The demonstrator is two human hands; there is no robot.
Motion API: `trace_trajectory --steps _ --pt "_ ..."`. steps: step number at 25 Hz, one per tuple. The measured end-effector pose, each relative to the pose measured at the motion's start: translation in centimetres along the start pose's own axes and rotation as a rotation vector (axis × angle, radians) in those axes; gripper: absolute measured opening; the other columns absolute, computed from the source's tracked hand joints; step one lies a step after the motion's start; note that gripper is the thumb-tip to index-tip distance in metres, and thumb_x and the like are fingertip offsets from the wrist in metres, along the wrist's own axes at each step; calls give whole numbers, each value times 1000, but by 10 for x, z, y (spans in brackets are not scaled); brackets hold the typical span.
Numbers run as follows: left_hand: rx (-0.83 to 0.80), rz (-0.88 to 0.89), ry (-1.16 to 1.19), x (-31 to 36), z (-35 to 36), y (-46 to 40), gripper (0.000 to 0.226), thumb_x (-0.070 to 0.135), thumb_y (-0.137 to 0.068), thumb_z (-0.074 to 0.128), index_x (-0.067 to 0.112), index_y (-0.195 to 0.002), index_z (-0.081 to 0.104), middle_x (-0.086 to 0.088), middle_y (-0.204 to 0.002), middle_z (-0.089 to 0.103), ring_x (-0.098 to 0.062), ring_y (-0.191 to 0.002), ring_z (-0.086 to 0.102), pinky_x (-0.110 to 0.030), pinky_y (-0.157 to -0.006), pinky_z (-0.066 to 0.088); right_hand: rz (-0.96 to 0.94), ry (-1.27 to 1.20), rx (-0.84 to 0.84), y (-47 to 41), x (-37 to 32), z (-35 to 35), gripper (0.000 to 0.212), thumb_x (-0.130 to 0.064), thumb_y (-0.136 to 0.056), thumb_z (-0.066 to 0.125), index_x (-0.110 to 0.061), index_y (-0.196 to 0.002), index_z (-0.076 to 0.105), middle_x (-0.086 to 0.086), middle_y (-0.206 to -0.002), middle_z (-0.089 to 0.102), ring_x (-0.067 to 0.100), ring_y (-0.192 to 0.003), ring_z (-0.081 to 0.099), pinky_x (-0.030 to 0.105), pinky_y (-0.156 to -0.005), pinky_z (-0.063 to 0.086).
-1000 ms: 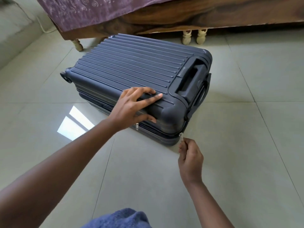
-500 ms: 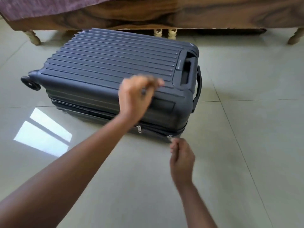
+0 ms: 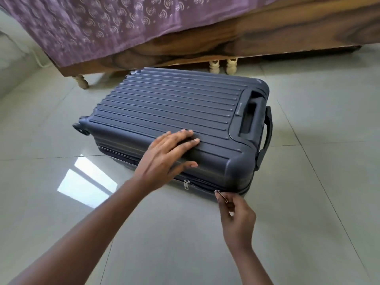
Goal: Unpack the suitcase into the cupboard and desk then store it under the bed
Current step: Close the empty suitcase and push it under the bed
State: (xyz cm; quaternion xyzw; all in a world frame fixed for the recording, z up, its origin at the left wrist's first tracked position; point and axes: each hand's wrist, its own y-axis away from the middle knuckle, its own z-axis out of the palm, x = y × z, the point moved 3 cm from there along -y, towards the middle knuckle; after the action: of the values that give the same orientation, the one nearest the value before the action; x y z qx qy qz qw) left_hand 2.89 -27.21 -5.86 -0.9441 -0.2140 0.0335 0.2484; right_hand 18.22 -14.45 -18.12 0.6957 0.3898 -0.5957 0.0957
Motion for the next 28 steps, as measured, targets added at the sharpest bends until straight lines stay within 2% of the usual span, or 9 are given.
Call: trace_trajectory --steps 4,7,11,14,17,19,21,24,28 --pt "-33 -38 -63 -27 2 -12 68 57 -85 52 10 -134 51 -10 -133 53 -23 -123 48 -40 -104 38 32 -21 3 -27 8 -12 10 -24 -84 64 -16 -77 64 -3 -63 63 6 -59 58 5 -53 39" --pt "36 -61 -102 -20 17 -14 63 55 -89 48 10 -133 53 -12 -128 55 -25 -121 51 -36 -100 38 131 -62 97 -30 11 -2 12 -19 -85 68 -18 -75 61 2 -59 63 15 -50 58 16 -51 42" --pt "70 -87 -82 -10 26 -16 58 55 -91 43 16 -134 52 -12 -129 54 -26 -121 50 -36 -102 37 96 -102 -106 -12 -13 54 16 -23 -86 56 -13 -76 62 5 -63 64 20 -55 60 33 -55 50" --pt "52 -135 -37 -6 23 -16 59 57 -90 41 19 -134 52 -11 -130 53 -24 -122 48 -36 -104 35 133 -94 -181 -33 -12 32 33 -36 -84 60 -7 -68 62 11 -59 65 27 -55 62 40 -53 51" --pt "48 -271 16 7 20 -19 63 64 -90 29 21 -129 55 -7 -127 52 -22 -121 47 -37 -106 31 196 -180 173 -67 -25 -29 46 -34 -76 74 -6 -51 48 9 -44 50 23 -43 43 28 -44 38" --pt "52 -374 38 16 17 -27 64 65 -90 25 21 -124 55 -5 -120 51 -22 -115 48 -36 -103 30 311 -433 354 -95 -32 -49 39 -20 -73 78 -10 -53 46 -1 -47 45 13 -46 38 21 -44 34" --pt "48 -446 76 26 13 -41 62 65 -89 26 20 -123 53 -4 -115 49 -23 -110 50 -36 -98 33 577 -607 461 -130 -20 -52 31 -27 -84 69 -11 -64 52 -1 -55 46 12 -49 41 22 -48 37" --pt "-27 -449 144 46 13 -66 65 65 -86 22 22 -129 47 -1 -125 45 -20 -119 45 -35 -102 28 847 -423 214 -171 1 -57 27 -30 -87 64 -9 -76 53 3 -64 50 17 -57 48 28 -55 43" --pt "-153 -464 185 50 17 -87 59 64 -90 28 25 -130 44 5 -140 38 -13 -131 35 -35 -109 21 899 -639 58 -197 -9 -54 23 -11 -93 56 -6 -71 52 5 -62 49 10 -42 49 21 -41 41"
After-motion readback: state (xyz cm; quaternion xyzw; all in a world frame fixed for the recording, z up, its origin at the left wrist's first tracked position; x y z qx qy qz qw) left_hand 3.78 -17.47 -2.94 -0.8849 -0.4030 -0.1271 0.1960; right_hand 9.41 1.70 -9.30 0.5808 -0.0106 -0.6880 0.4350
